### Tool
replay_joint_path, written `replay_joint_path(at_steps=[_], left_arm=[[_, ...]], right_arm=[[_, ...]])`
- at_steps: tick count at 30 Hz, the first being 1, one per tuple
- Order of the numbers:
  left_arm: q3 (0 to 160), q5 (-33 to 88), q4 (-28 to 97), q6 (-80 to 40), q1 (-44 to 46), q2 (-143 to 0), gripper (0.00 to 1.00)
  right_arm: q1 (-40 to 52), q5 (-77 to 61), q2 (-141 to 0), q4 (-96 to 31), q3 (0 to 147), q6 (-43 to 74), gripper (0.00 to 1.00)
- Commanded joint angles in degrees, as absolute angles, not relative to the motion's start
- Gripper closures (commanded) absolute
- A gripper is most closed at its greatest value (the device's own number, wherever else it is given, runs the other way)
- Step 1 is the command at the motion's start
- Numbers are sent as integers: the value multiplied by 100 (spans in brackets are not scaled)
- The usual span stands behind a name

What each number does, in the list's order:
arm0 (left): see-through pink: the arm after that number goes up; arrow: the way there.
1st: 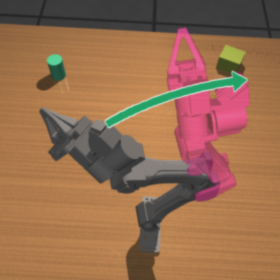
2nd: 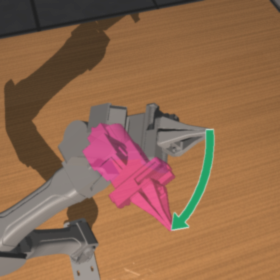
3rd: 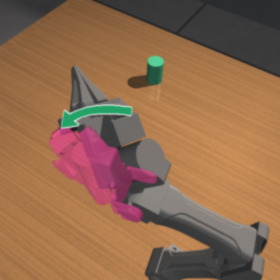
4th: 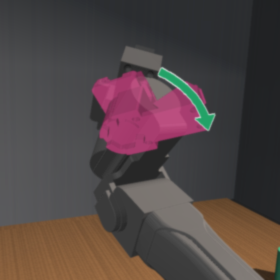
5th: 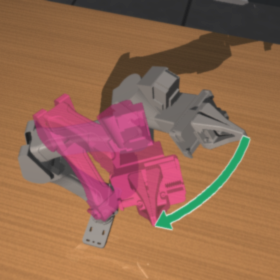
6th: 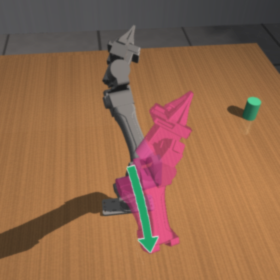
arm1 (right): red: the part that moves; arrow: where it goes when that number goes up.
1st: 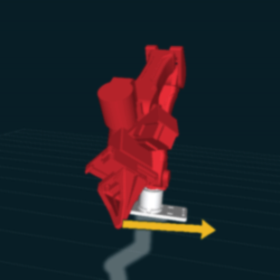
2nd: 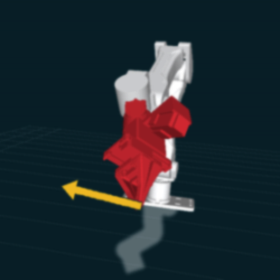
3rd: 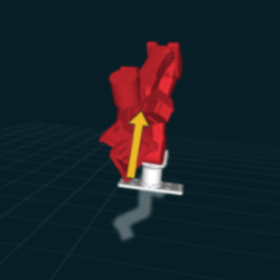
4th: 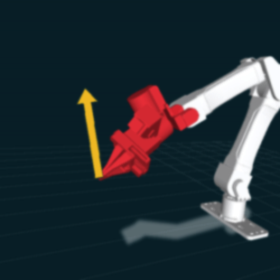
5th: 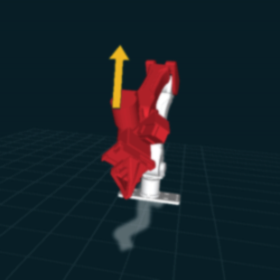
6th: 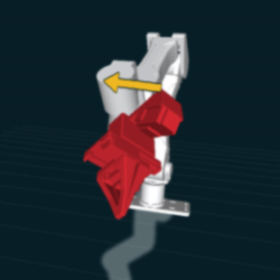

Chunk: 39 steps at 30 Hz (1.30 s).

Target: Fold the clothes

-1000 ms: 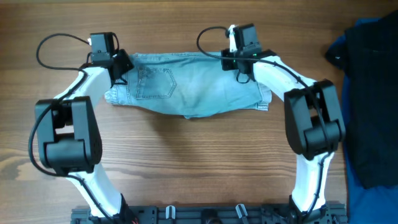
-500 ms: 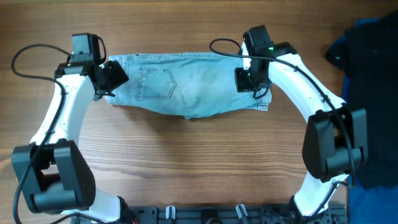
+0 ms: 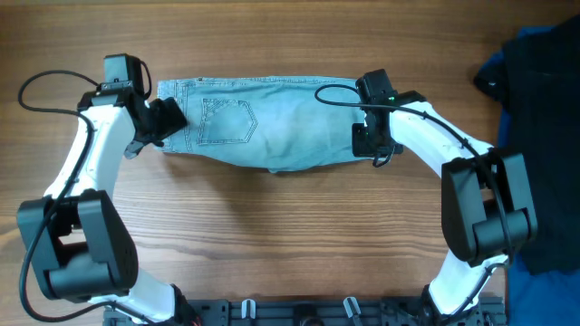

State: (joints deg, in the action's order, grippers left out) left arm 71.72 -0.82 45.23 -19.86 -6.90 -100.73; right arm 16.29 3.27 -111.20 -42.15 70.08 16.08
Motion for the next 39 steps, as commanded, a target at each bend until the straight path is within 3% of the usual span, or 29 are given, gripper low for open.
replay_joint_path(at_steps=[1, 9, 12, 14, 17, 19, 25, 29, 39], left_arm=[[7157, -180, 4532, -1413, -808, -10169, 3], [7159, -183, 4423, -1369, -843, -10628, 1], [7299, -222, 4477, -1372, -843, -10344, 0], [7570, -163, 4705, -1417, -812, -9970, 0], [7721, -115, 4676, -1413, -659, -9196, 0], [7721, -115, 4609, -1417, -661, -9054, 0], [7719, -117, 4403, -2443, -814, -9319, 0], [7717, -117, 4377, -2486, -823, -9476, 0], [7714, -117, 4423, -2488, -821, -9574, 0]], right_arm=[[1605, 497, -11231, -4257, 6790, 1691, 96], [1605, 449, -11192, -4193, 6836, 1691, 95], [1605, 104, -10527, -4501, 7647, 1483, 94], [1612, -939, -9957, -4587, 7966, 875, 85], [1627, -2469, -9502, -4788, 7959, 746, 84], [1754, -3030, -9559, -4582, 7795, 746, 84], [2615, -3048, -10337, -3607, 7524, 749, 85], [2930, -3015, -11201, -3006, 7524, 722, 85], [2781, -3264, -11622, -3741, 7529, 943, 92]])
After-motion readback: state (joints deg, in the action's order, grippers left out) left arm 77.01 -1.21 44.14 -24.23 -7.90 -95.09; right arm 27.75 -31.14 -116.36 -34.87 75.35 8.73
